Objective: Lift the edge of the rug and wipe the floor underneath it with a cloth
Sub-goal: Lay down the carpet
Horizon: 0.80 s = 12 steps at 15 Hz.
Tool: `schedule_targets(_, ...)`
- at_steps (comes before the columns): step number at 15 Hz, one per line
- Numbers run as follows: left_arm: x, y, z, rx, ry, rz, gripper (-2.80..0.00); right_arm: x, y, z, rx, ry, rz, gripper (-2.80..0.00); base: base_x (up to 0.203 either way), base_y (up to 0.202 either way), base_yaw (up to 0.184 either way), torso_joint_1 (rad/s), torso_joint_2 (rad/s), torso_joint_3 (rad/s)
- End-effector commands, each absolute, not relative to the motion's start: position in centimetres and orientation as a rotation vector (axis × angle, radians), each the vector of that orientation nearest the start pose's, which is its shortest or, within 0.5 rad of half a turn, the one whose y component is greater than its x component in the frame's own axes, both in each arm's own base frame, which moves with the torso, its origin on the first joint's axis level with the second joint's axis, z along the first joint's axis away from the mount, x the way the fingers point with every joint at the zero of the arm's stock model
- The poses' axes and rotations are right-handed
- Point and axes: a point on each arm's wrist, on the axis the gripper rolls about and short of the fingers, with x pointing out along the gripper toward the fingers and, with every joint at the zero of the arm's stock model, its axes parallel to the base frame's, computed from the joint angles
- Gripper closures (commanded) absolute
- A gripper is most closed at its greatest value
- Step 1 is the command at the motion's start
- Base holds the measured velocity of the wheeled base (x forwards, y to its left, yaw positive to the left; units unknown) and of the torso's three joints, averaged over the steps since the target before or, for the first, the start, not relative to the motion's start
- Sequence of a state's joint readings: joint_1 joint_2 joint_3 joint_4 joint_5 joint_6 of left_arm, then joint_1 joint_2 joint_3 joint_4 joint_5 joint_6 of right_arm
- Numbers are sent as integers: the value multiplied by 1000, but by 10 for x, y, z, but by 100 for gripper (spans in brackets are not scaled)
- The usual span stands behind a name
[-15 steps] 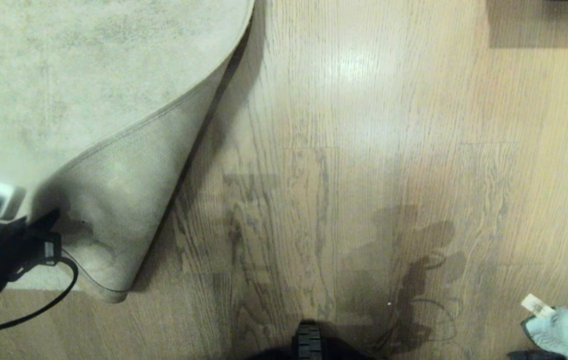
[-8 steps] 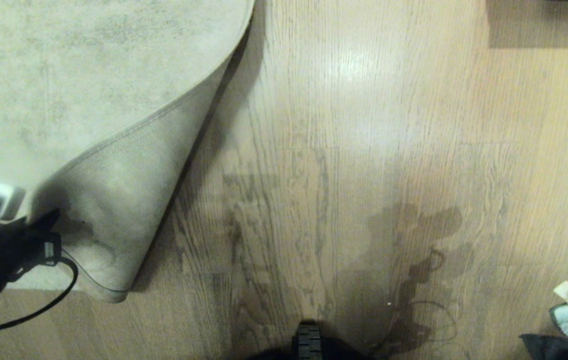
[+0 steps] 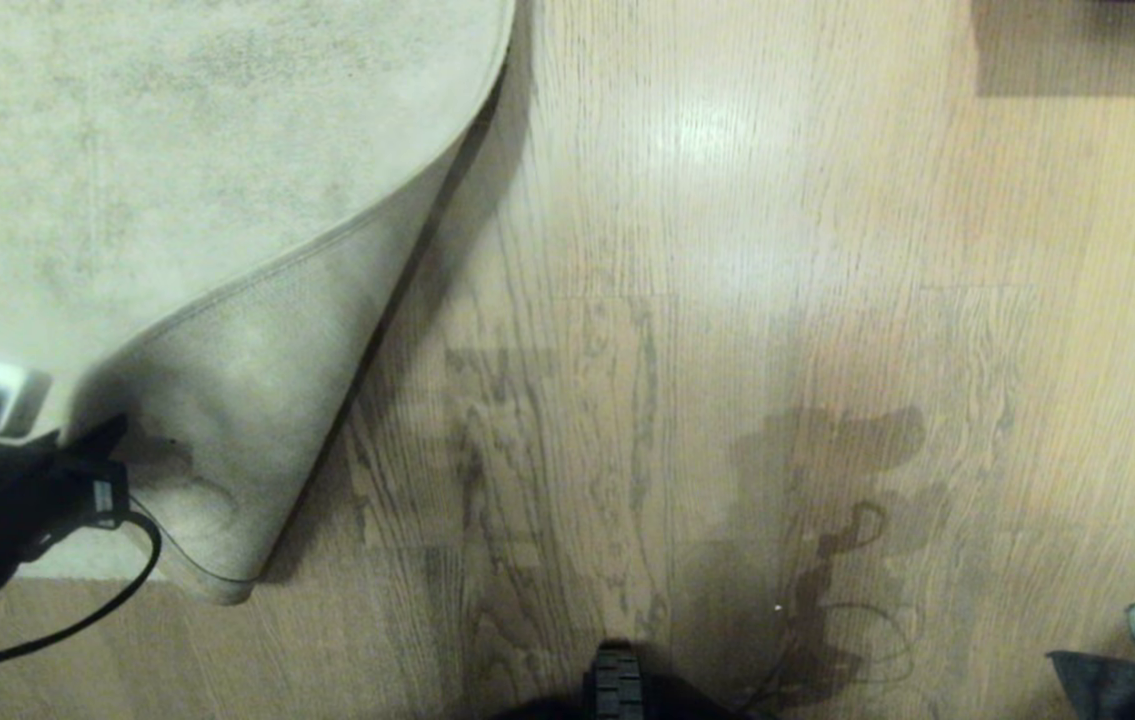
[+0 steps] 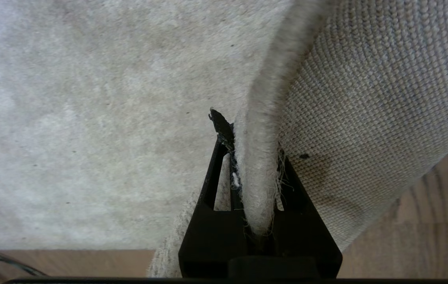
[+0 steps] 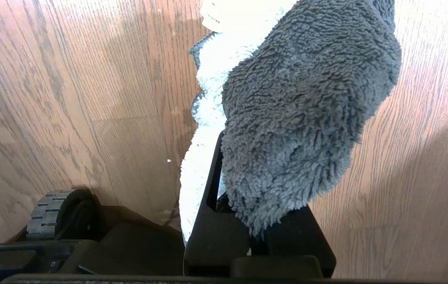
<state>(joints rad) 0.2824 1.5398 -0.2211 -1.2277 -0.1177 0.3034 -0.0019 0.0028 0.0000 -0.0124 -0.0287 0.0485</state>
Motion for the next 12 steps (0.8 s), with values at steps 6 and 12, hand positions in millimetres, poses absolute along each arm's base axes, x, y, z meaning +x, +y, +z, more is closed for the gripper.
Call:
schedule_targets(6, 201, 38, 146, 164, 70, 117, 0, -23, -1, 77, 49, -13, -32, 0, 0, 0, 0, 0, 0, 0)
schedule_targets(12, 178, 18, 142, 79, 69, 63, 0, -23, -1, 77, 49, -13, -32, 0, 0, 0, 0, 0, 0, 0)
